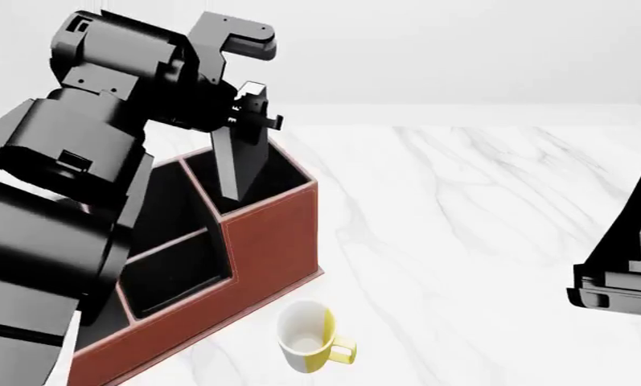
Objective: Pick up the book and place it in the right compartment of the caddy.
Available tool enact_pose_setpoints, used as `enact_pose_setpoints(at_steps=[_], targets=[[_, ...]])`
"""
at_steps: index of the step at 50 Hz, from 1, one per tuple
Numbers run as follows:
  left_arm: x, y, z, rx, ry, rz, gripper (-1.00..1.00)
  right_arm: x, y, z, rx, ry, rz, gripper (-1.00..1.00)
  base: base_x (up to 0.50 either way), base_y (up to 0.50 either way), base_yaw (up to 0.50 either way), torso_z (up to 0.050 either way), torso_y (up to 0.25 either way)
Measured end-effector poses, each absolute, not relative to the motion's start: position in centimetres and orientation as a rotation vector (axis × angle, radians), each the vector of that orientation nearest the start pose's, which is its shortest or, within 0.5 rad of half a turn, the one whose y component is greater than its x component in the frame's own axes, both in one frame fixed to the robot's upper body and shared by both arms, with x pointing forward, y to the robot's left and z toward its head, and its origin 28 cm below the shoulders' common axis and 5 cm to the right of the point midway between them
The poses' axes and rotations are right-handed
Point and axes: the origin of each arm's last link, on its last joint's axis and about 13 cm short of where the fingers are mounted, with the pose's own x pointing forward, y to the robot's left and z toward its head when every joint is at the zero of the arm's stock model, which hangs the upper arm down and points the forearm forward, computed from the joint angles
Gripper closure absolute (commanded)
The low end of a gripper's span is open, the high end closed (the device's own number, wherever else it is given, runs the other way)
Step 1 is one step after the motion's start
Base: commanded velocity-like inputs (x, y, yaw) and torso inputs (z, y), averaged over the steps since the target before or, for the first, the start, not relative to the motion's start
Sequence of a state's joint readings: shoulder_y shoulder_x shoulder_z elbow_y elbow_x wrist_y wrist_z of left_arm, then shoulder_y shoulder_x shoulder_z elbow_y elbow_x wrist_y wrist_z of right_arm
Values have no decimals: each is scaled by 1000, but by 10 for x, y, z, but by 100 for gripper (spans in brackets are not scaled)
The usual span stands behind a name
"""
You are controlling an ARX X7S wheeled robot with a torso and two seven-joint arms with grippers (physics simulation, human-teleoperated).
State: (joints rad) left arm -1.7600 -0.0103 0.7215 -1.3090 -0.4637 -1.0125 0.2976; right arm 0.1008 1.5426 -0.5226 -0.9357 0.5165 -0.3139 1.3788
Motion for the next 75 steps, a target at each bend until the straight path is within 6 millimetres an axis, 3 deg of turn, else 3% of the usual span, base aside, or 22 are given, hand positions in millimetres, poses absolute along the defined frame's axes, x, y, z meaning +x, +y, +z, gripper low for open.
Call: enact_pose_setpoints(at_steps=[53, 54, 75], targets=[[409, 207, 240, 212, 761, -242, 100, 129, -162, 219, -174, -648, -191, -100, 0, 0, 0, 0, 1], [409, 207, 240, 211, 761, -242, -100, 129, -162, 219, -174, -648, -191, -100, 0, 0, 0, 0, 0], [408, 207, 240, 202, 760, -218, -100, 132, -161, 218, -174, -644, -189, -100, 0, 0, 0, 0, 0]])
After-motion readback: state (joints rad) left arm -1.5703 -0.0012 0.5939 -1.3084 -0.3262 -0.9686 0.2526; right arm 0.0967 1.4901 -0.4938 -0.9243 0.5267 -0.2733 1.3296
